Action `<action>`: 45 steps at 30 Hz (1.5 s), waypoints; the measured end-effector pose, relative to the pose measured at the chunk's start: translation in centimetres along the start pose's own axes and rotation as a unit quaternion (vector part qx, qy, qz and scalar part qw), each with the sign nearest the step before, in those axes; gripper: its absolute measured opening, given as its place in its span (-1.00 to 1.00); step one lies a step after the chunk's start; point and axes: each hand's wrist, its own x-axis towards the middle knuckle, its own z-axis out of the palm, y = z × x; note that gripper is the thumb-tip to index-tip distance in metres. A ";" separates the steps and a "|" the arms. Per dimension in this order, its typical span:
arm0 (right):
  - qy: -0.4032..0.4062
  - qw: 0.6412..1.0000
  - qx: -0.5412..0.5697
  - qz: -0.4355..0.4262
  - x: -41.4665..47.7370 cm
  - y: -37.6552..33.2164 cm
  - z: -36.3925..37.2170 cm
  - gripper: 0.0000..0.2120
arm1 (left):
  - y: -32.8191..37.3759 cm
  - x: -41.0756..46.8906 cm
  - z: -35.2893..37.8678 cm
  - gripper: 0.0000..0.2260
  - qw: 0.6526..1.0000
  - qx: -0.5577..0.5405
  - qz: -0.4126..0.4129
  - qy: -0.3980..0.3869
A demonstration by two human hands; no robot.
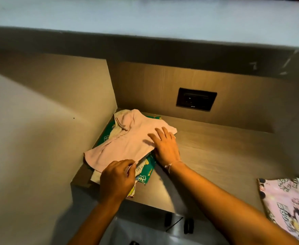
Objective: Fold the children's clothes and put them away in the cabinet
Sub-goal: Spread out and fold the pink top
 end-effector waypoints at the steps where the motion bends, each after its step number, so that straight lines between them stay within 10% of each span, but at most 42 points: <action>1: 0.002 1.000 -0.006 0.017 1.5 0.2 -0.1 -0.53 | 0.0 0.3 -0.8 -0.79 1.000 -0.007 0.008 0.017; 10: 0.248 0.945 0.198 0.084 1.3 4.1 -9.1 -0.70 | 1.1 3.9 -8.1 -0.78 0.978 -0.083 0.012 0.190; 17: 0.259 0.940 0.126 0.183 -0.4 11.5 -18.9 -0.61 | 7.4 16.5 -5.7 -0.87 0.986 -0.093 0.075 0.113; 23: 0.420 0.885 -0.071 0.188 -7.1 13.2 -26.5 -0.80 | 15.3 17.9 -5.0 -0.75 0.963 -0.179 0.147 0.136; 29: 0.266 0.941 -0.002 0.210 -21.5 13.6 -17.2 -0.52 | 9.2 7.6 0.1 -0.69 0.931 -0.082 0.356 0.001; 35: -0.108 0.983 0.057 0.139 -30.4 11.6 -8.6 -0.43 | 0.6 -1.3 5.6 -0.75 0.910 0.027 0.327 -0.253; 45: -0.052 0.972 0.017 0.230 -18.6 14.8 -7.4 -0.43 | 7.5 3.5 15.8 -0.36 0.941 0.093 0.198 -0.258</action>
